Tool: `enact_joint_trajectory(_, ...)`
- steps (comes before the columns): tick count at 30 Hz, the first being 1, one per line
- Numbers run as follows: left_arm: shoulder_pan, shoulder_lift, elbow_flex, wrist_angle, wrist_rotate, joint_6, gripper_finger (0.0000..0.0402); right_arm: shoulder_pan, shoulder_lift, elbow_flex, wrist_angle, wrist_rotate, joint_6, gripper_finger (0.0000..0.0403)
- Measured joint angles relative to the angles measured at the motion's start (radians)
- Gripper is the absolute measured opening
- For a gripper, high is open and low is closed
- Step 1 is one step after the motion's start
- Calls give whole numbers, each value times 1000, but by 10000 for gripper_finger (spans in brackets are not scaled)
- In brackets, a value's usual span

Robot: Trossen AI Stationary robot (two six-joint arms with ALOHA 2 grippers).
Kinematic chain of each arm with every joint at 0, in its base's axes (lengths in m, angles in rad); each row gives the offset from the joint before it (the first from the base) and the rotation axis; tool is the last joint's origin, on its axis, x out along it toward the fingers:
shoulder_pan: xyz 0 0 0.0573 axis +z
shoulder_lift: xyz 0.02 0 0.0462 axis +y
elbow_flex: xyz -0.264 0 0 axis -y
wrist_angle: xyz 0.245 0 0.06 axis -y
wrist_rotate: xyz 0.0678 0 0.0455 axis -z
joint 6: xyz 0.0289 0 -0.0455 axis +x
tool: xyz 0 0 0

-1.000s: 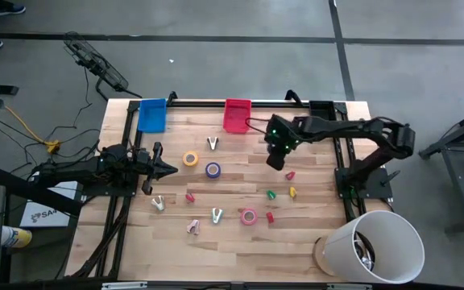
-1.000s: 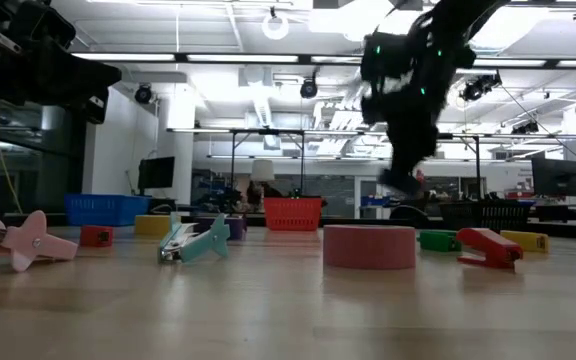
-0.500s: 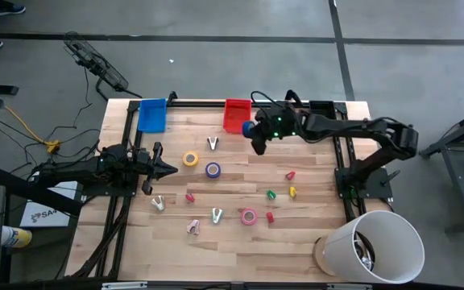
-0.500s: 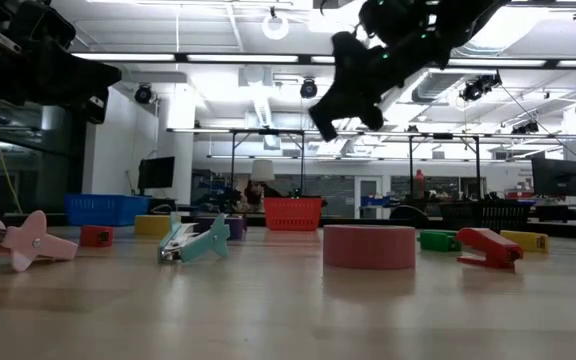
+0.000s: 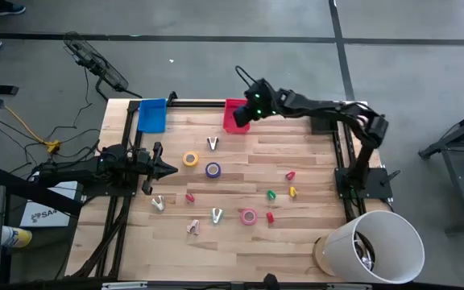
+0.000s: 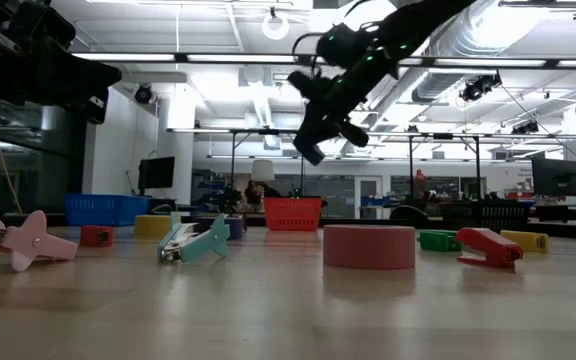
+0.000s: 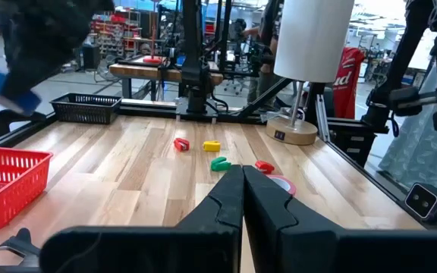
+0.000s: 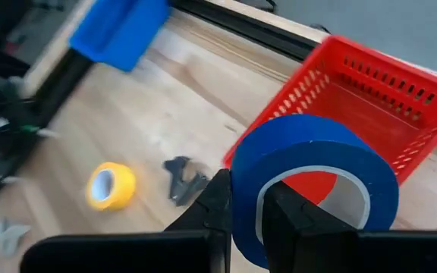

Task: Pick and place Stapler, Stapler remover, tape
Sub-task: Put the blue tape into the red bin

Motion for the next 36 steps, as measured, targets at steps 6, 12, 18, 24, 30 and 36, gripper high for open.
enact_joint_trajectory(6,0,0,0,0,0,0,1,-6,165,204,-176,15,-39,31)
enact_joint_trajectory(12,0,0,0,0,0,0,1,-14,293,374,-356,17,-153,31)
enact_joint_trajectory(18,0,0,0,0,0,0,1,-15,398,498,-450,44,-206,31)
enact_joint_trajectory(24,0,0,0,0,0,0,1,-17,461,551,-483,52,-158,31)
enact_joint_trajectory(30,0,0,0,0,0,0,1,-19,471,552,-516,67,-120,31)
enact_joint_trajectory(36,0,0,0,0,0,0,1,-19,471,552,-520,33,-129,31)
